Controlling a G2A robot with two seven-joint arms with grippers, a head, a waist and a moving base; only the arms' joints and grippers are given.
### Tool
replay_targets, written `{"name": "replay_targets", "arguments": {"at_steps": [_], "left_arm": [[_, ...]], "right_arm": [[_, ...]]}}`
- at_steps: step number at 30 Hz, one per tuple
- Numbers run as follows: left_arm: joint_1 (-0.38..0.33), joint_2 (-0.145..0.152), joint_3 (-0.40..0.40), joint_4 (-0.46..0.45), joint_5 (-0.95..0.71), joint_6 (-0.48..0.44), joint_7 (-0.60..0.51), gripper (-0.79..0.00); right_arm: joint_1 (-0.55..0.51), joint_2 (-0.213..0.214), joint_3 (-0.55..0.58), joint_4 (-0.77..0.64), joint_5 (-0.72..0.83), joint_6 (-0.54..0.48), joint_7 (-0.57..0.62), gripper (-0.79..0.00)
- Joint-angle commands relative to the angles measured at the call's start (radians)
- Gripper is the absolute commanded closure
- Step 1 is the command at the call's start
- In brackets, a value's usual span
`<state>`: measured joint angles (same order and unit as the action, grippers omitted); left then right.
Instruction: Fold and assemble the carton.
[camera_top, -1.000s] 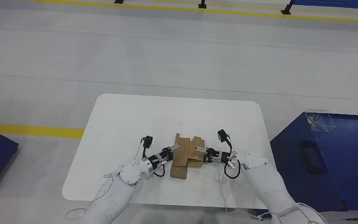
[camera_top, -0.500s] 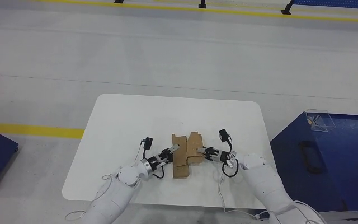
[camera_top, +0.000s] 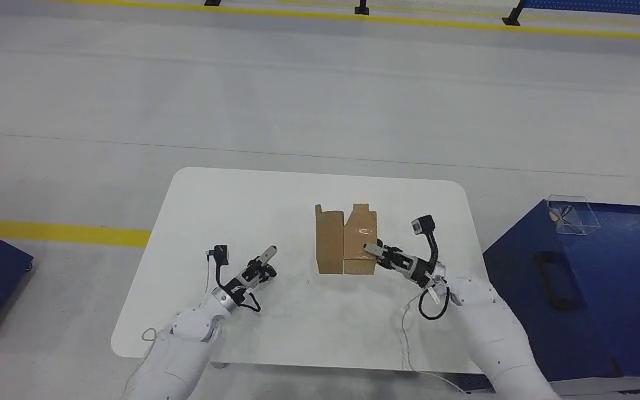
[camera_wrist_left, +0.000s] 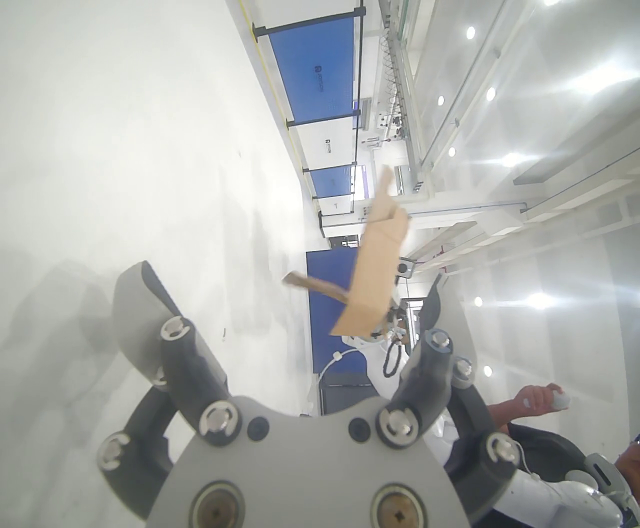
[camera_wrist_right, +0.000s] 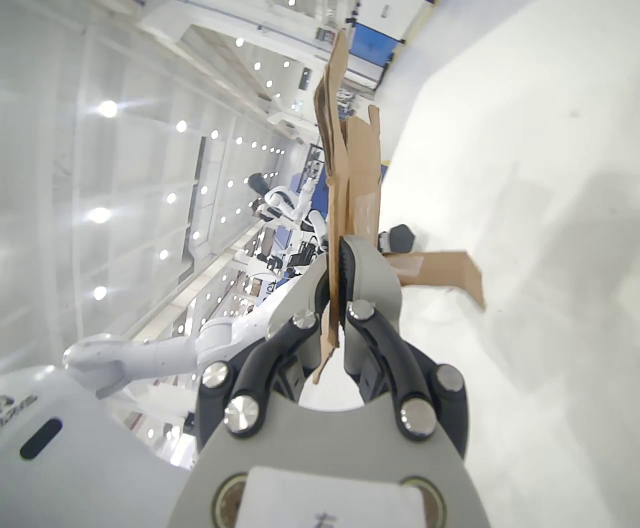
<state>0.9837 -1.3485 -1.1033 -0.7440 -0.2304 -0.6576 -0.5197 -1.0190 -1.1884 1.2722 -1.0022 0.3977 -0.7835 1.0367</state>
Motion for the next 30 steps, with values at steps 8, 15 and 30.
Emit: {"name": "replay_targets", "arguments": {"at_steps": [8, 15, 30], "left_arm": [[0.009, 0.001, 0.001, -0.012, 0.001, 0.009, -0.006, -0.785], [0.009, 0.001, 0.001, -0.012, 0.001, 0.009, -0.006, -0.785], [0.009, 0.001, 0.001, -0.012, 0.001, 0.009, -0.006, -0.785]], "right_arm": [[-0.498, 0.086, 0.337, -0.990, -0.049, 0.029, -0.002, 0.000], [-0.498, 0.093, 0.368, -1.171, -0.103, 0.139, -0.062, 0.000], [-0.482, 0.094, 0.367, -1.170, -0.102, 0.156, -0.062, 0.000]]}}
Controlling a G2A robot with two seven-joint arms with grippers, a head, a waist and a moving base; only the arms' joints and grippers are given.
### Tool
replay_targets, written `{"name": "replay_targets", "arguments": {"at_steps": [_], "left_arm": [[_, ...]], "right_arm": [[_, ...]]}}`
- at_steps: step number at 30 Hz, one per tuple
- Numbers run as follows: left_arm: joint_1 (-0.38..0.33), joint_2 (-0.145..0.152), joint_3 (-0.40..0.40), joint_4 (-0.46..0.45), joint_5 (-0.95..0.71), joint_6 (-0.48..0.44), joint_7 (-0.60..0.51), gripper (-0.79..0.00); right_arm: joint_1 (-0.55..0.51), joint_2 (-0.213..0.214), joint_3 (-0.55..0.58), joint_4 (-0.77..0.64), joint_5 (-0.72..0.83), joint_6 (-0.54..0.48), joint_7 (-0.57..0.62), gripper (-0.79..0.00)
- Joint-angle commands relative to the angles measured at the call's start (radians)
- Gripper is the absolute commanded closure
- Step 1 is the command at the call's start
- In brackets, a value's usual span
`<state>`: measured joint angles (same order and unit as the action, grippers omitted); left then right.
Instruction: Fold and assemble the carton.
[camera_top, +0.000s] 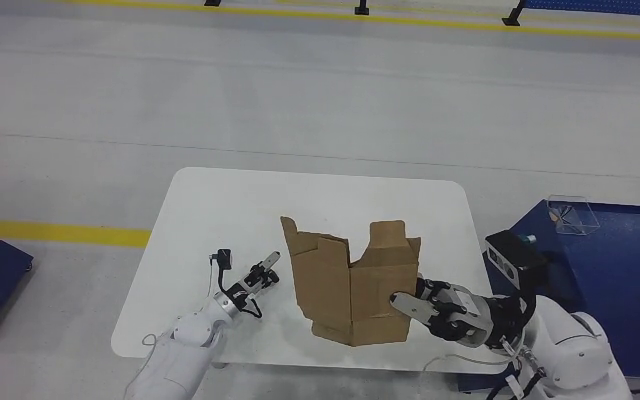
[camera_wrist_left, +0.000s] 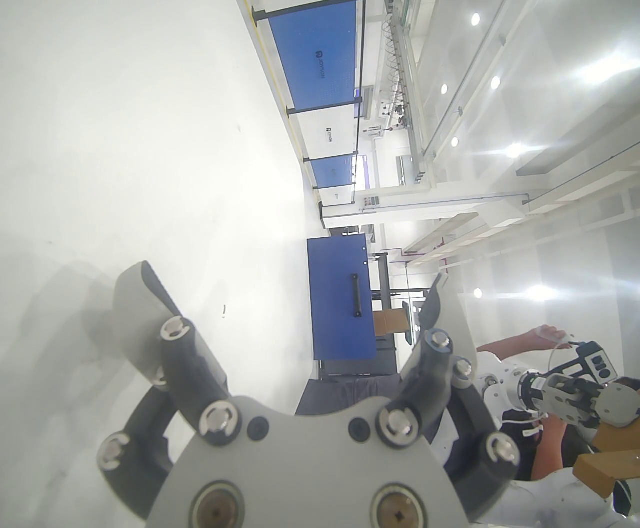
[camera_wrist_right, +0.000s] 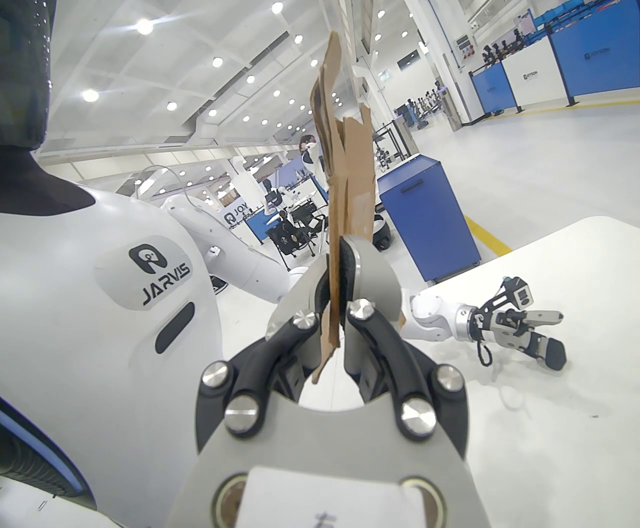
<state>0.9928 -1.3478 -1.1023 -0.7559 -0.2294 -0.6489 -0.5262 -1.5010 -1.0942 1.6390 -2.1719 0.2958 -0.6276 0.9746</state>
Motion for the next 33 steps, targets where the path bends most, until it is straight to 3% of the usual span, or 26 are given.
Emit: {"name": "replay_targets", "arguments": {"at_steps": [1, 5, 10, 14, 18, 25, 33], "left_arm": [[0.000, 0.000, 0.000, 0.000, 0.000, 0.000, 0.000, -0.785], [0.000, 0.000, 0.000, 0.000, 0.000, 0.000, 0.000, -0.785], [0.000, 0.000, 0.000, 0.000, 0.000, 0.000, 0.000, -0.785], [0.000, 0.000, 0.000, 0.000, 0.000, 0.000, 0.000, -0.785], [0.000, 0.000, 0.000, 0.000, 0.000, 0.000, 0.000, -0.785], [0.000, 0.000, 0.000, 0.000, 0.000, 0.000, 0.000, -0.785], [0.000, 0.000, 0.000, 0.000, 0.000, 0.000, 0.000, -0.785]], "right_arm": [[0.000, 0.000, 0.000, 0.000, 0.000, 0.000, 0.000, 0.000], [-0.011, -0.001, -0.020, 0.041, 0.077, 0.027, -0.020, 0.000], [0.040, 0.006, -0.063, 0.201, 0.598, 0.078, 0.198, 0.000], [0.102, 0.004, -0.092, 0.322, 1.070, 0.331, 0.427, 0.000], [0.169, -0.003, -0.150, 0.435, 1.319, 0.615, 0.516, 0.000], [0.258, -0.030, -0.319, 0.631, 1.572, 1.006, 0.416, 0.000], [0.302, -0.088, -0.578, 0.864, 1.921, 1.359, 0.114, 0.000]]}}
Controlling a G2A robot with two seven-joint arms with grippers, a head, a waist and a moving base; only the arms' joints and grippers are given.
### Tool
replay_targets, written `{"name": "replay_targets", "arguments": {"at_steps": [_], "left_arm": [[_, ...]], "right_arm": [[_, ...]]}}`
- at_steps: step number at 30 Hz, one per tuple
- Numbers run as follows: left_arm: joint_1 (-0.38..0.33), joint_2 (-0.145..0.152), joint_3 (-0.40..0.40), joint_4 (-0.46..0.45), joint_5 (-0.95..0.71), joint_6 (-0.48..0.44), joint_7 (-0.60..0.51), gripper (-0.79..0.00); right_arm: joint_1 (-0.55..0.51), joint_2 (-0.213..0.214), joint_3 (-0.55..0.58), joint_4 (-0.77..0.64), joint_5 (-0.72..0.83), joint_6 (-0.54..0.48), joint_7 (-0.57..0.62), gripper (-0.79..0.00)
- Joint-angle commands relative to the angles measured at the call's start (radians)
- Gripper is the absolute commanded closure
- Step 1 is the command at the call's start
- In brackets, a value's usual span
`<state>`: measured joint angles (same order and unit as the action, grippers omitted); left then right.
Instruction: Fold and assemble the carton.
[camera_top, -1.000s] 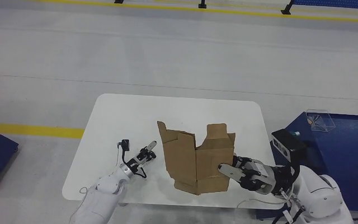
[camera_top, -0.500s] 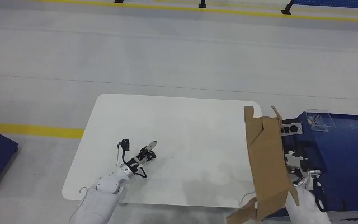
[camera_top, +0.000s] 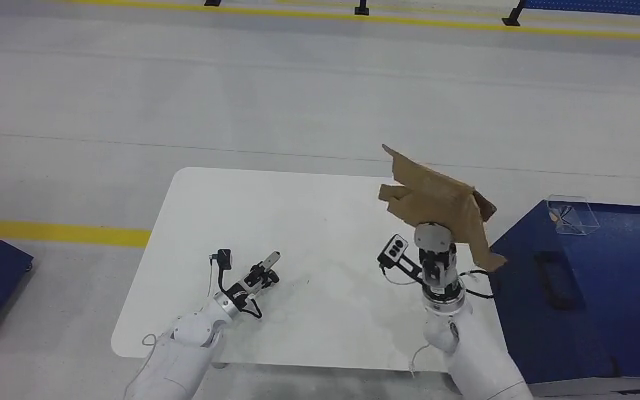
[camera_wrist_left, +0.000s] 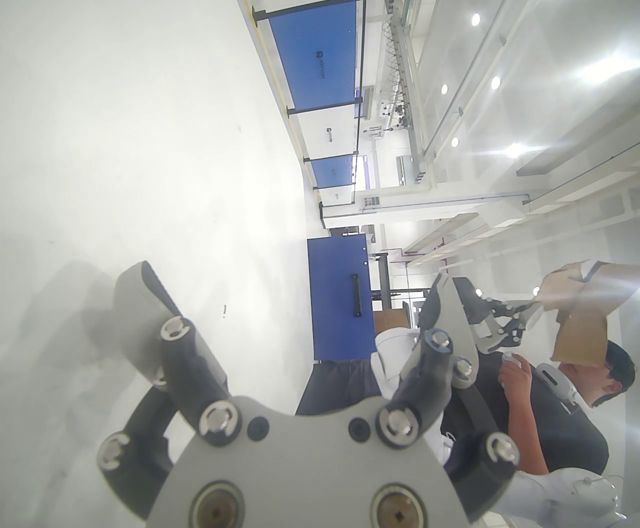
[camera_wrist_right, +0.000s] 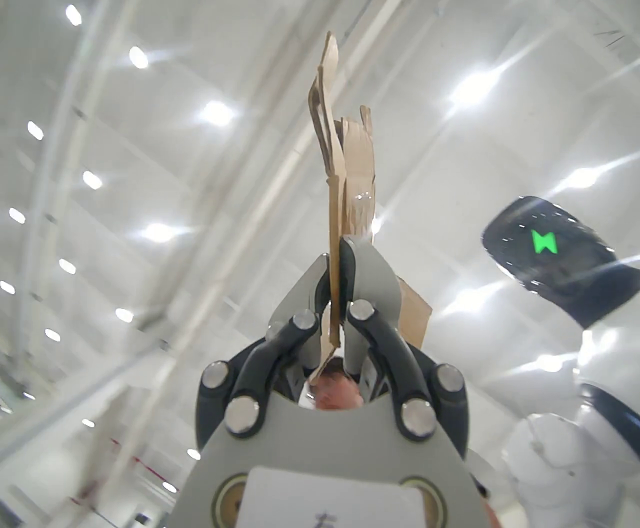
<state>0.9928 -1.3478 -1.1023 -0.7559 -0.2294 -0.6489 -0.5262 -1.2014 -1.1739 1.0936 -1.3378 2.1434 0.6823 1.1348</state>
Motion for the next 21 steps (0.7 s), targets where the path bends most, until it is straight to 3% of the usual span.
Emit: {"name": "replay_targets", "arguments": {"at_steps": [1, 7, 11, 15, 21], "left_arm": [[0.000, 0.000, 0.000, 0.000, 0.000, 0.000, 0.000, -0.785], [0.000, 0.000, 0.000, 0.000, 0.000, 0.000, 0.000, -0.785], [0.000, 0.000, 0.000, 0.000, 0.000, 0.000, 0.000, -0.785], [0.000, 0.000, 0.000, 0.000, 0.000, 0.000, 0.000, -0.785], [0.000, 0.000, 0.000, 0.000, 0.000, 0.000, 0.000, -0.785]], "right_arm": [[0.007, -0.016, -0.056, 0.055, 0.122, 0.079, -0.076, 0.000], [0.046, -0.049, -0.084, 0.119, 0.220, 0.099, -0.096, 0.000], [0.055, -0.047, -0.007, 0.082, 0.097, 0.005, -0.002, 0.000], [0.052, -0.026, 0.137, 0.017, -0.211, -0.279, 0.170, 0.000], [0.006, 0.006, 0.386, -0.085, -0.608, -0.837, 0.339, 0.000]]}}
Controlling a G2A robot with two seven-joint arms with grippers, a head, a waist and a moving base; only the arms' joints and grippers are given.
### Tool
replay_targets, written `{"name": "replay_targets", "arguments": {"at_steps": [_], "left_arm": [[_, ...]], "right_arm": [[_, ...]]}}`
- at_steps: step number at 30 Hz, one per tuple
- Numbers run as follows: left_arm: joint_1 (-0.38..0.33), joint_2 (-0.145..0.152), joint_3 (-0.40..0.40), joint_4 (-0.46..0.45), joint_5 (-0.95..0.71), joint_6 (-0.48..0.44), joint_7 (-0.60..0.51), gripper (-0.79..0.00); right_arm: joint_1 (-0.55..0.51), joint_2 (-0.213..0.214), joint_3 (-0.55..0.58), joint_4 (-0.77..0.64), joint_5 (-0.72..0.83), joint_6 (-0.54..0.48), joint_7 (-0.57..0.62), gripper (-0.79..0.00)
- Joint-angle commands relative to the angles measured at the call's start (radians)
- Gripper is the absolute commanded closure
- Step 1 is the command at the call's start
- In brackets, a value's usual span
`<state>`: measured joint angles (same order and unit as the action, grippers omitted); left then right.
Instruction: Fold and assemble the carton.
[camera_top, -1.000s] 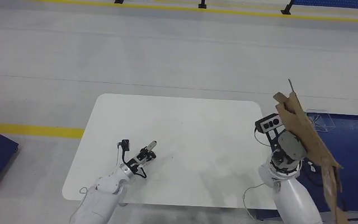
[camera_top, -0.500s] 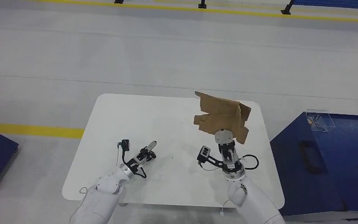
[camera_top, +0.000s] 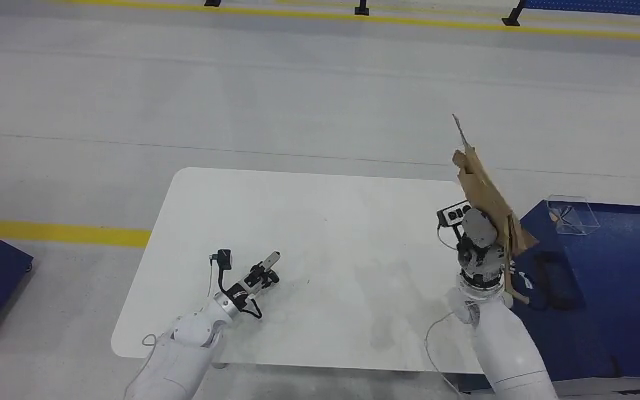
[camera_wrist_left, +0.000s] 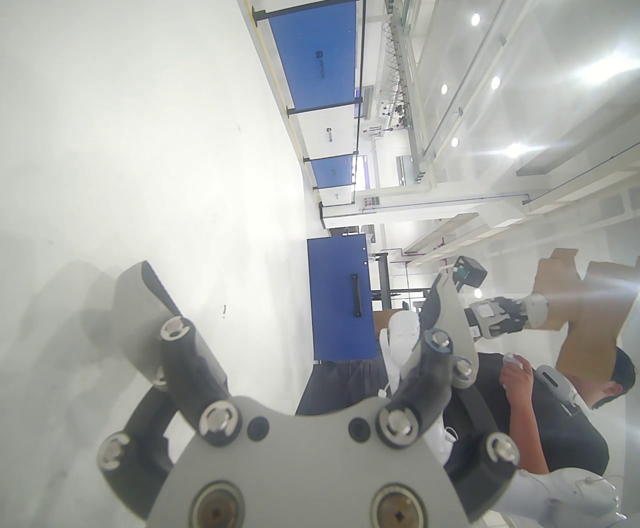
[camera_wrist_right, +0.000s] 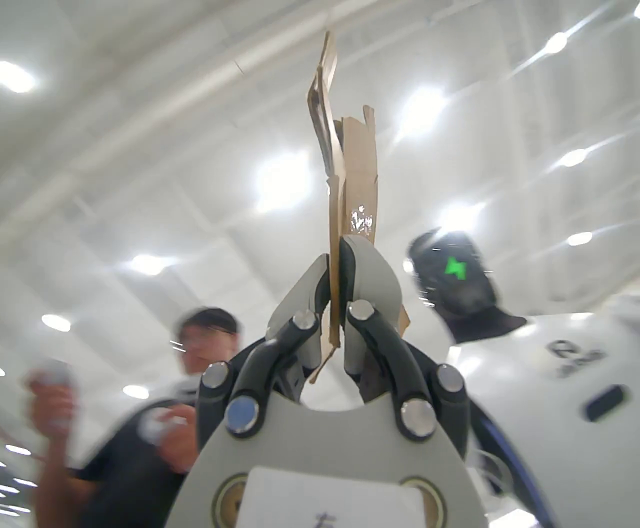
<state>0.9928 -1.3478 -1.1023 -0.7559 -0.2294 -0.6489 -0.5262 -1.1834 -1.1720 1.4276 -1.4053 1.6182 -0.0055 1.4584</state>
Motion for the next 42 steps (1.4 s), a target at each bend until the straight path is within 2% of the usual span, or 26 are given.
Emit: {"name": "replay_targets", "arguments": {"at_steps": [1, 2, 6, 10, 12, 14, 24, 27, 30, 35, 38, 42], "left_arm": [[0.000, 0.000, 0.000, 0.000, 0.000, 0.000, 0.000, -0.785], [0.000, 0.000, 0.000, 0.000, 0.000, 0.000, 0.000, -0.785], [0.000, 0.000, 0.000, 0.000, 0.000, 0.000, 0.000, -0.785], [0.000, 0.000, 0.000, 0.000, 0.000, 0.000, 0.000, -0.785], [0.000, 0.000, 0.000, 0.000, 0.000, 0.000, 0.000, -0.785], [0.000, 0.000, 0.000, 0.000, 0.000, 0.000, 0.000, -0.785], [0.000, 0.000, 0.000, 0.000, 0.000, 0.000, 0.000, -0.785], [0.000, 0.000, 0.000, 0.000, 0.000, 0.000, 0.000, -0.785], [0.000, 0.000, 0.000, 0.000, 0.000, 0.000, 0.000, -0.785], [0.000, 0.000, 0.000, 0.000, 0.000, 0.000, 0.000, -0.785], [0.000, 0.000, 0.000, 0.000, 0.000, 0.000, 0.000, -0.785], [0.000, 0.000, 0.000, 0.000, 0.000, 0.000, 0.000, -0.785]], "right_arm": [[-0.023, 0.007, 0.091, -0.033, -0.147, -0.251, 0.027, 0.000], [-0.034, 0.009, 0.122, -0.051, -0.204, -0.330, 0.026, 0.000], [-0.116, 0.006, 0.240, -0.223, -0.540, -0.509, -0.152, 0.000], [-0.197, -0.005, 0.220, -0.313, -0.892, -0.708, -0.351, 0.000], [-0.218, -0.003, 0.180, -0.306, -1.060, -0.824, -0.467, 0.000], [-0.219, 0.002, 0.136, -0.271, -1.140, -0.905, -0.549, 0.000], [-0.219, 0.002, 0.136, -0.271, -1.140, -0.905, -0.549, 0.000], [-0.212, 0.006, 0.204, -0.321, -1.236, -0.943, -0.600, 0.000], [-0.224, 0.008, 0.336, -0.393, -1.430, -1.002, -0.686, 0.000], [-0.254, -0.014, 0.618, -0.640, -1.958, -1.007, -0.923, 0.000], [-0.281, -0.038, 0.721, -0.784, -2.261, -0.996, -1.098, 0.000], [-0.311, -0.064, 0.784, -0.945, -2.668, -0.958, -1.323, 0.000]]}}
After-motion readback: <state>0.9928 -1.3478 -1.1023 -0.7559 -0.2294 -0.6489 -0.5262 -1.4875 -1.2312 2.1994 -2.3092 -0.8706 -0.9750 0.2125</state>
